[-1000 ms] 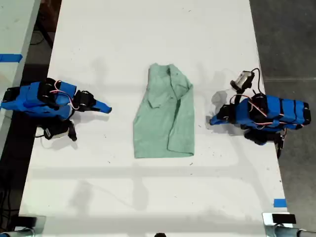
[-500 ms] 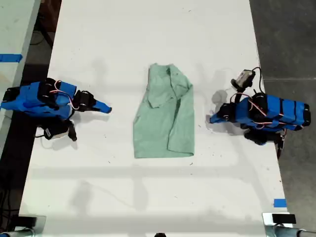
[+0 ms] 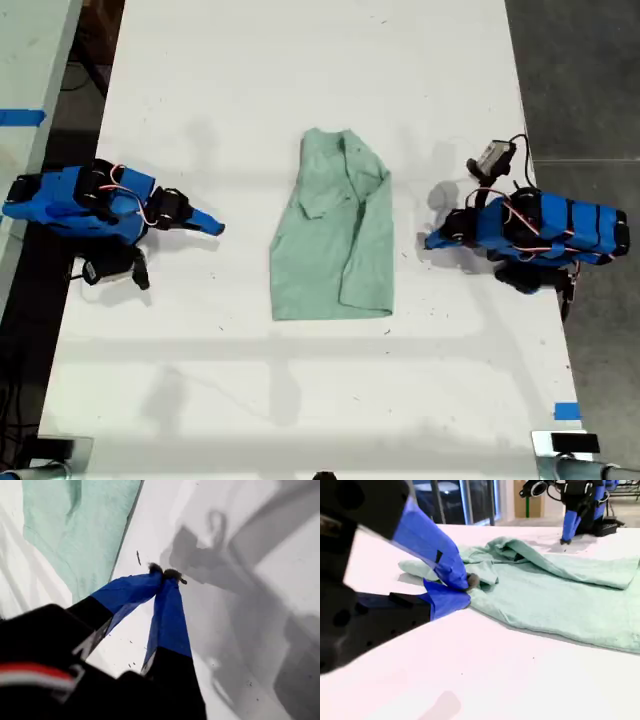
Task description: Fold t shirt
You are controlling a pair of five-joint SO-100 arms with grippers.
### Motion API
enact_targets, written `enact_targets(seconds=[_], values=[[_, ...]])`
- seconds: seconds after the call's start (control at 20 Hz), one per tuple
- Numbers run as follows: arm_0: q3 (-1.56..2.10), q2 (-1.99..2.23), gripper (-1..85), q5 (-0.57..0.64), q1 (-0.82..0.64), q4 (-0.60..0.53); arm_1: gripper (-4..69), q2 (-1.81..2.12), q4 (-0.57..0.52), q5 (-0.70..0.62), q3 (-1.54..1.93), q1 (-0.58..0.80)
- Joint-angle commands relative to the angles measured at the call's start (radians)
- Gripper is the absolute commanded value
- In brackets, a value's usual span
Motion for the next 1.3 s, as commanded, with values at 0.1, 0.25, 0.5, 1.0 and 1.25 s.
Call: enact_targets(seconds=[0.1,0.25,0.5,1.0,1.25], values=[[-0.522,-0.881,1.6,-0.114,0.101,-0.063,0.2,0.008,-0.014,0.006,0.031,-0.012],[-1.078,-1.545,28.1,-0.098,0.141,0.002,0.2,0.008,-0.014,0.009,0.031,-0.018],[-1.493,-2.023,17.5,-0.055,0.048,0.094,0.2,0.008,-0.014,0.012,0.031,-0.025],[-1.628,-2.303,-0.2,-0.156,-0.015,0.201,0.2,0.008,-0.014,0.02,0.031,-0.032],[-1.532,-2.151,-0.2,-0.288,-0.026,0.337,0.2,0.008,-0.014,0.023,0.031,-0.035]])
